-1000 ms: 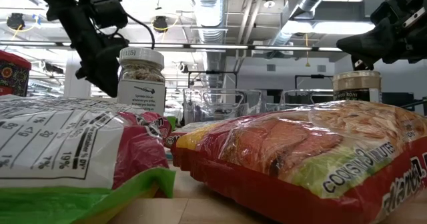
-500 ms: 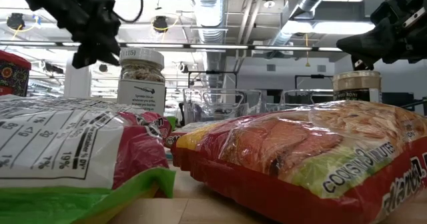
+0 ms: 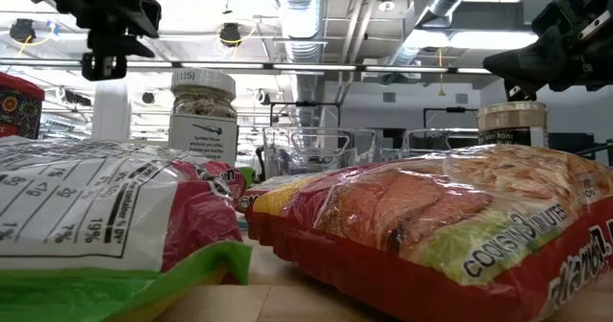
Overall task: Pick & Place Food Item
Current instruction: Put the left black spoon into the left transparent bin
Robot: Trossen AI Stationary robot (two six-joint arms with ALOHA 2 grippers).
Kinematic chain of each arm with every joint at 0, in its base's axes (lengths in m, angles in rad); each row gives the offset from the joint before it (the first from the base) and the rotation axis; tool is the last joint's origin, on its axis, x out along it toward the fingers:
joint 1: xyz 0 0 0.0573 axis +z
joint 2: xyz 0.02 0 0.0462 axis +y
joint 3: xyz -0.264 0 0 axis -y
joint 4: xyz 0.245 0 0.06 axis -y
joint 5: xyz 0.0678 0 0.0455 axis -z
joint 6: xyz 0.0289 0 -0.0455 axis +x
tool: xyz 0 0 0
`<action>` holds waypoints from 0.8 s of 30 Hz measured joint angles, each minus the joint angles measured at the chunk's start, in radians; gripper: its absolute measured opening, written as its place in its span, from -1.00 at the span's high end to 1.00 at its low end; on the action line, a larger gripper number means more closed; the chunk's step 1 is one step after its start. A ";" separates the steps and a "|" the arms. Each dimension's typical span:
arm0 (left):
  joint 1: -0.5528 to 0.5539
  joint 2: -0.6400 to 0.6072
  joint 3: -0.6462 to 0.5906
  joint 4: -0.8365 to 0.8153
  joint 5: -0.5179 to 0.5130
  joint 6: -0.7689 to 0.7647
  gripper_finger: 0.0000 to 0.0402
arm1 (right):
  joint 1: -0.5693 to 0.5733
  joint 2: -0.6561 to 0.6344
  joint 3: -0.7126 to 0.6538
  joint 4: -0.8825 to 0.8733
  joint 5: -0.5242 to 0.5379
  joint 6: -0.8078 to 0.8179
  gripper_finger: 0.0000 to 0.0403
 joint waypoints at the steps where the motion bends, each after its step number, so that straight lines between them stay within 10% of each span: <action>1: -0.028 0.001 0.000 0.001 0.000 -0.018 0.46 | 0.000 0.000 0.000 0.000 0.000 0.000 1.00; 11: -0.321 0.002 0.000 0.000 -0.015 -0.233 0.50 | 0.000 0.000 0.000 0.000 0.000 0.000 1.00; 24: -0.720 0.038 -0.001 -0.001 -0.364 -0.382 0.77 | 0.000 0.000 0.000 0.000 0.000 0.000 1.00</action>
